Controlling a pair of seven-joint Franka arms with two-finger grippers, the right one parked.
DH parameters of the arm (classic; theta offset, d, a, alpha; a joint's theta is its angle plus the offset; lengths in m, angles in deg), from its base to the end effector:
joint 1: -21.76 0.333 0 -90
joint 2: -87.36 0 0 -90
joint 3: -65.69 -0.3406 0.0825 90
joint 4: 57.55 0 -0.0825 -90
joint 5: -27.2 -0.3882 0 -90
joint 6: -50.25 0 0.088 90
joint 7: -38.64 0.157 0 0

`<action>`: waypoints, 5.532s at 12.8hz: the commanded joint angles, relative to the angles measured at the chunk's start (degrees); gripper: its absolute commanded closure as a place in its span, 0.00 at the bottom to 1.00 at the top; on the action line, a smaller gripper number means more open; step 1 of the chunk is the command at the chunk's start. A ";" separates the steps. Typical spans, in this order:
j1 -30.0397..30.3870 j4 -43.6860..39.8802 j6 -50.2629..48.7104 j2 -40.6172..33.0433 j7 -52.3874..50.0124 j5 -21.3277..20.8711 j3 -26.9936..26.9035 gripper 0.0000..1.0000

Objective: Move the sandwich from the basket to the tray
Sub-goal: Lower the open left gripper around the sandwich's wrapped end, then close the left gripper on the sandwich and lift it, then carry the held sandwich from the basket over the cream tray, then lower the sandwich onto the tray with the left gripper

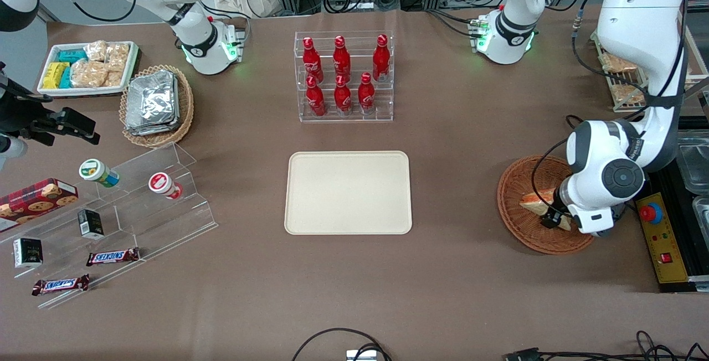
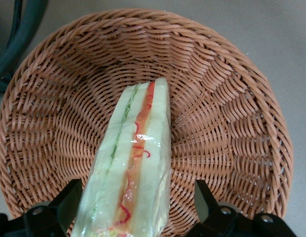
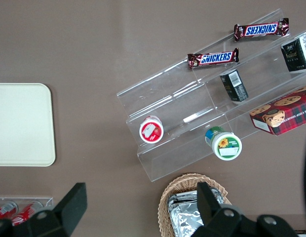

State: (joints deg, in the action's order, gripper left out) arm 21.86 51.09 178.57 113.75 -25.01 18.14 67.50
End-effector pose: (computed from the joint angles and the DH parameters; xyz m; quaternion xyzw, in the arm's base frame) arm 0.6277 -0.0075 0.2195 -0.8801 -0.4684 0.0207 0.0750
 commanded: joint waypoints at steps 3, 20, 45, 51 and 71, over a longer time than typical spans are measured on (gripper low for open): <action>-1.33 0.60 0.79 -0.19 -1.48 -0.35 -0.84 0.02; -2.03 -3.08 -6.04 -4.23 6.40 -1.31 0.12 1.00; -12.04 -22.17 -18.74 -3.98 26.38 -0.96 27.11 1.00; -15.91 -21.81 -16.53 5.59 27.35 -11.33 26.84 1.00; -19.79 -20.85 -7.38 14.66 20.40 -14.32 21.75 0.18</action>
State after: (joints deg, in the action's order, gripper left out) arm 3.05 31.00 170.59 128.20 -3.39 4.97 89.94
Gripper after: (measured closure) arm 0.793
